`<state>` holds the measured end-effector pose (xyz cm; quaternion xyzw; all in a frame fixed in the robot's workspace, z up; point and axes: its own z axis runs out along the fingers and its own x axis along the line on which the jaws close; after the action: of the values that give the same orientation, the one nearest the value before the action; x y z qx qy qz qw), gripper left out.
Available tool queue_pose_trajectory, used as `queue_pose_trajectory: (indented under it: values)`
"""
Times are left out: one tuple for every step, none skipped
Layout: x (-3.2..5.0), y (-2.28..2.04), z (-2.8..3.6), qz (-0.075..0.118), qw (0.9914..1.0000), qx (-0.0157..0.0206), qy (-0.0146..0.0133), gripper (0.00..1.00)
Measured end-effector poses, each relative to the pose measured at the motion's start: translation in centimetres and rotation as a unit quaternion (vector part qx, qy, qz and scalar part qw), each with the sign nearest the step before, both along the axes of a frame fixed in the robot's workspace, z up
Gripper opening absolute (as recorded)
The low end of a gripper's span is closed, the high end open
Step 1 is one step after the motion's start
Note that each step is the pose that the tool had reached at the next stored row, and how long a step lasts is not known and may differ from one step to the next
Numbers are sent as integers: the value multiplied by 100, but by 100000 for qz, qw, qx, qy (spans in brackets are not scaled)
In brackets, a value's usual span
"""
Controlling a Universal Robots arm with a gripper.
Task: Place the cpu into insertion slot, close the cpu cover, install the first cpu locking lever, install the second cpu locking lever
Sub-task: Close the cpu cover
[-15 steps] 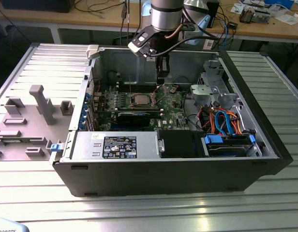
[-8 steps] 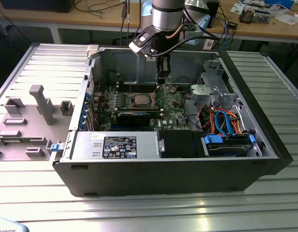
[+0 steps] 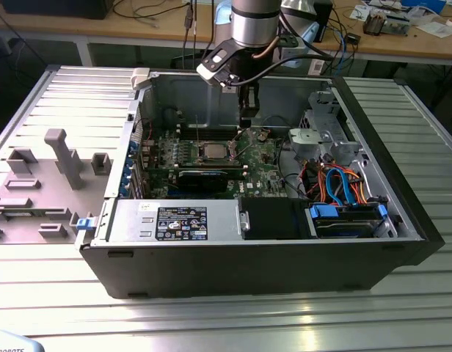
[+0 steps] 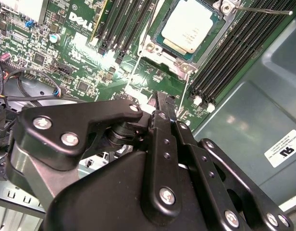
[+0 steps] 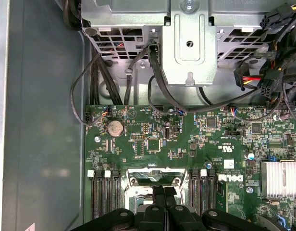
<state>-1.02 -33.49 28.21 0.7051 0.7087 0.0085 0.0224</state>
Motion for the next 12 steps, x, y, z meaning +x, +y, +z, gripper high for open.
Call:
queue_pose_trajectory:
  values:
    - [0, 0, 0, 0, 100000, -1, 0, 11]
    - [0, 0, 0, -1, 100000, -2, 0, 11]
    - [1, 0, 0, 0, 100000, 0, 0, 11]
    - [1, 0, 0, -1, 100000, -1, 0, 11]
    - [1, 0, 0, 0, 100000, 0, -1, 11]
    - [1, 0, 0, -1, 100000, -2, -2, 11]
    - [2, 0, 0, 0, 100000, -1, 0, 11]
    - [2, 0, 0, -2, 100000, 0, 0, 11]
    - [2, 0, 0, -1, 100000, -1, 0, 11]
    - [3, 0, 0, 5, 100000, -1, 0, 11]
    - [6, 0, 0, 11, 100000, -5, 1, 11]
    - [19, 0, 0, 0, 100000, 0, 0, 11]
